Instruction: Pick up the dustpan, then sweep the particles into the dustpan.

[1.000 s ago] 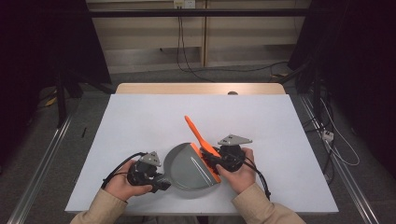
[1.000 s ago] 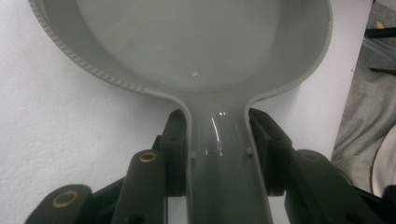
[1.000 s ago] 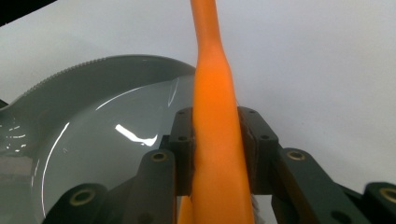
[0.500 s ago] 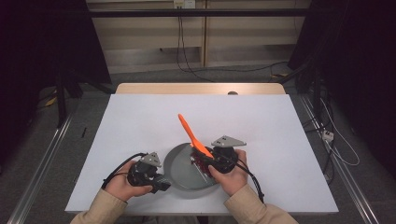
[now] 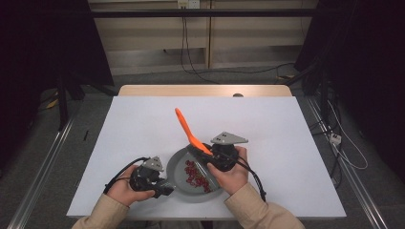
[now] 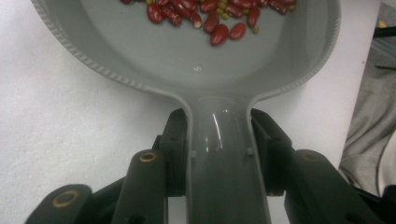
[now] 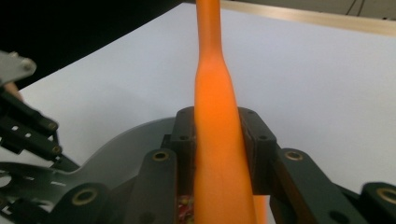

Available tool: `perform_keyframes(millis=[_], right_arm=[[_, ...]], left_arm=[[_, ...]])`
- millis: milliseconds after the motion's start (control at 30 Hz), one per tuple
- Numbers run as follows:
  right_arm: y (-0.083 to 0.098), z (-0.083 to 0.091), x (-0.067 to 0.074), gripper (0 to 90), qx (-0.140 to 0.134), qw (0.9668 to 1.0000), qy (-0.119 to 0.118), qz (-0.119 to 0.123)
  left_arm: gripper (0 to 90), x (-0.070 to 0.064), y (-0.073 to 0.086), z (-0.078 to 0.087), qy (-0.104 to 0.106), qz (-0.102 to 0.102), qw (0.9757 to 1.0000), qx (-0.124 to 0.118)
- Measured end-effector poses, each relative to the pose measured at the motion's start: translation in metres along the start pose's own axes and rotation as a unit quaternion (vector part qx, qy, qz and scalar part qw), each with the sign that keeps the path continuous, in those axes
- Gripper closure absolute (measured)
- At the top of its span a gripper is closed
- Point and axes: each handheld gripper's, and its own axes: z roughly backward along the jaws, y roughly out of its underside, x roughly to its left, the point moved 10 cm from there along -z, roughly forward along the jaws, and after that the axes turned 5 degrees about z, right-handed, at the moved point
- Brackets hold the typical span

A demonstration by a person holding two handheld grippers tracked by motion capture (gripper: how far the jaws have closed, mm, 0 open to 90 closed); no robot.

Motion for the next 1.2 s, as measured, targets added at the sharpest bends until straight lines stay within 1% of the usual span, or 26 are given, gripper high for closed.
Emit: perform_keyframes(millis=[67,133,167,200,233,267,300,400,467,500,533,633,667,700,733,767,800,833,900,933,967,1000,1067,1100,1167,1200], right_arm=[[-0.002,0.005,-0.009,70.8,-0.005,1.0000,0.003,-0.003],[-0.003,0.010,-0.018,70.8,-0.007,0.9999,0.012,-0.007],[-0.003,0.011,-0.021,70.8,-0.008,0.9998,0.015,-0.009],[-0.003,0.013,-0.026,70.8,-0.008,0.9997,0.020,-0.009],[-0.002,0.014,-0.029,70.8,-0.005,0.9997,0.024,-0.009],[0.000,0.016,-0.034,70.8,-0.003,0.9996,0.027,-0.010],[0.002,0.017,-0.037,70.8,-0.002,0.9995,0.029,-0.010],[0.007,0.021,-0.048,70.8,0.003,0.9993,0.037,-0.011],[0.010,0.024,-0.054,70.9,0.006,0.9989,0.044,-0.012],[0.011,0.025,-0.057,70.8,0.008,0.9988,0.046,-0.013],[0.012,0.027,-0.060,70.9,0.007,0.9986,0.049,-0.016],[0.015,0.031,-0.069,70.9,0.009,0.9981,0.059,-0.016],[0.016,0.033,-0.072,70.9,0.010,0.9979,0.062,-0.017],[0.016,0.034,-0.074,70.8,0.010,0.9978,0.063,-0.019],[0.017,0.036,-0.077,70.9,0.010,0.9976,0.065,-0.020],[0.018,0.038,-0.080,70.9,0.010,0.9975,0.067,-0.021],[0.018,0.040,-0.082,70.9,0.010,0.9973,0.068,-0.023],[0.019,0.041,-0.085,70.9,0.009,0.9972,0.071,-0.021],[0.020,0.045,-0.091,70.9,0.009,0.9968,0.076,-0.022],[0.021,0.046,-0.094,70.9,0.010,0.9965,0.080,-0.022],[0.022,0.048,-0.098,70.9,0.010,0.9961,0.084,-0.025],[0.024,0.050,-0.101,70.9,0.010,0.9958,0.086,-0.029],[0.026,0.053,-0.108,70.8,0.010,0.9953,0.092,-0.029],[0.028,0.054,-0.110,70.8,0.011,0.9950,0.093,-0.034],[0.029,0.056,-0.114,70.8,0.012,0.9946,0.097,-0.034],[0.029,0.057,-0.115,70.8,0.012,0.9945,0.098,-0.035]], left_arm=[[61.9,0.000,-0.001,0.000,-0.004,-0.001,1.0000,-0.006],[61.5,0.001,-0.001,0.001,-0.010,-0.011,0.9999,-0.006],[61.5,0.000,-0.002,0.001,-0.010,-0.008,0.9998,-0.013],[61.6,0.000,-0.002,0.001,-0.013,-0.008,0.9998,-0.011],[61.8,0.000,-0.001,0.001,-0.016,-0.015,0.9997,-0.012],[62.1,0.000,-0.001,0.000,-0.019,-0.011,0.9997,-0.015],[62.4,0.000,0.000,0.000,-0.021,-0.013,0.9996,-0.015],[62.9,0.001,-0.002,0.001,-0.027,-0.016,0.9991,-0.031],[63.2,0.002,-0.003,0.003,-0.024,-0.019,0.9984,-0.047],[63.2,0.002,-0.004,0.004,-0.024,-0.017,0.9979,-0.058],[63.2,0.002,-0.003,0.004,-0.022,-0.015,0.9979,-0.060],[63.3,0.004,-0.002,0.003,-0.026,-0.021,0.9974,-0.064],[63.3,0.004,-0.003,0.002,-0.025,-0.020,0.9967,-0.075],[63.3,0.004,-0.003,0.002,-0.028,-0.019,0.9960,-0.082],[63.3,0.005,-0.004,0.003,-0.025,-0.019,0.9958,-0.086],[63.3,0.007,-0.004,0.005,-0.035,-0.021,0.9954,-0.087],[63.3,0.007,-0.005,0.005,-0.029,-0.019,0.9946,-0.098],[63.3,0.008,-0.006,0.007,-0.027,-0.017,0.9943,-0.102],[63.3,0.010,-0.008,0.011,-0.032,-0.010,0.9925,-0.118],[63.2,0.011,-0.009,0.014,-0.030,-0.004,0.9924,-0.119],[63.2,0.012,-0.011,0.015,-0.030,0.001,0.9909,-0.131],[63.2,0.014,-0.011,0.018,-0.033,0.007,0.9902,-0.135],[63.2,0.017,-0.012,0.021,-0.042,0.010,0.9892,-0.140],[63.2,0.019,-0.012,0.023,-0.046,0.012,0.9888,-0.141],[63.1,0.022,-0.014,0.025,-0.050,0.018,0.9872,-0.150],[63.1,0.024,-0.014,0.026,-0.053,0.021,0.9869,-0.151]])
